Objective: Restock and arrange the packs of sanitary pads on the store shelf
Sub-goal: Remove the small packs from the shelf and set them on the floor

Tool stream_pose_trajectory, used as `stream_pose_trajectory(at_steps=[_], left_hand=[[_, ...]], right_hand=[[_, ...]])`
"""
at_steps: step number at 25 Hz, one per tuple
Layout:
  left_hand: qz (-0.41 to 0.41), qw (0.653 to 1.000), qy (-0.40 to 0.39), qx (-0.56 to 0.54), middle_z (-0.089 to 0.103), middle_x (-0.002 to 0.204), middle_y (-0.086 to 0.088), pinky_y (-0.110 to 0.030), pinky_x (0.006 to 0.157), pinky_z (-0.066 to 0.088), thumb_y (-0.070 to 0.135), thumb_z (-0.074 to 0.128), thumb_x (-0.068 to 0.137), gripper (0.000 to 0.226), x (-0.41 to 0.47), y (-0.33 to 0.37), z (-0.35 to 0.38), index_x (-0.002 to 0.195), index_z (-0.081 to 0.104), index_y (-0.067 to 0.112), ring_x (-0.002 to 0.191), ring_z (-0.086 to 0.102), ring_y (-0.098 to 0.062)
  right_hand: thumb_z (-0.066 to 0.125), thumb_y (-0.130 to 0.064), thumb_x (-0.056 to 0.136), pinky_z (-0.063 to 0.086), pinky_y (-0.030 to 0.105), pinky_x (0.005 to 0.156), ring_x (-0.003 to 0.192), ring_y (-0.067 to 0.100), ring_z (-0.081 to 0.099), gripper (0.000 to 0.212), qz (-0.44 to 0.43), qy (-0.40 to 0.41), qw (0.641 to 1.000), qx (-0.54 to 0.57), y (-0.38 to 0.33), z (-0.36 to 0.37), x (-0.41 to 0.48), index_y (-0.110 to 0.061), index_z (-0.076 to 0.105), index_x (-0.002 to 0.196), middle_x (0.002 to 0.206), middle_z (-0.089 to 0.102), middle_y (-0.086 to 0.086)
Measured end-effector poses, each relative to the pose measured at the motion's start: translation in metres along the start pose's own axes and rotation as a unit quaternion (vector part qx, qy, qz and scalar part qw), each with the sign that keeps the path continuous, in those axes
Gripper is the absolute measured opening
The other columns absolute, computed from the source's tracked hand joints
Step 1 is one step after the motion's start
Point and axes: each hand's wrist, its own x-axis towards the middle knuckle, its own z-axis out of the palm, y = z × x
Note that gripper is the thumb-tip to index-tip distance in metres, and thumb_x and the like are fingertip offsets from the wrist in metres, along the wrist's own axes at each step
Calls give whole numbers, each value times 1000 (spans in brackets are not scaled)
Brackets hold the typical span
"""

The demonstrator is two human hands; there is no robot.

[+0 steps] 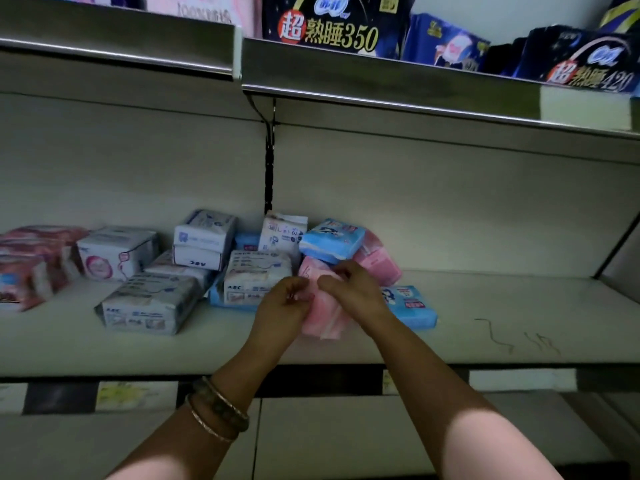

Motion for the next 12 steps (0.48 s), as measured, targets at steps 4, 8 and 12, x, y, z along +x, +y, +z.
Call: stream_pose_trajectory(at_steps=[4, 8, 12], left_hand=[[32, 997, 32, -62, 59, 87, 9, -28, 83, 44, 6, 59, 86, 16, -19, 9, 8, 93, 58, 20, 85, 55, -11], [-3, 991, 18, -134, 61, 95, 2, -30, 79, 47, 29, 56, 90, 6, -42, 20, 26, 94, 53, 28, 87, 59, -16], [-98, 951, -41, -291, 68, 103, -12, -37, 75, 51, 53, 48, 85, 39, -64, 29, 41, 108, 60, 23, 94, 65, -28]], right_hand=[[67, -28, 74, 41, 19, 58, 73, 13, 56, 14, 11, 52, 984, 173, 0, -35, -14, -17, 64, 83, 74, 61, -6], [55, -36, 63, 46, 29, 63, 72, 23, 62, 30, 57, 32, 935, 349, 5, -73, -36, -14, 67, 81, 72, 68, 5], [45, -35, 82, 48, 25, 55, 71, 21, 65, 31, 61, -42, 911, 406, 26, -96, -65, -13, 65, 89, 80, 72, 7]])
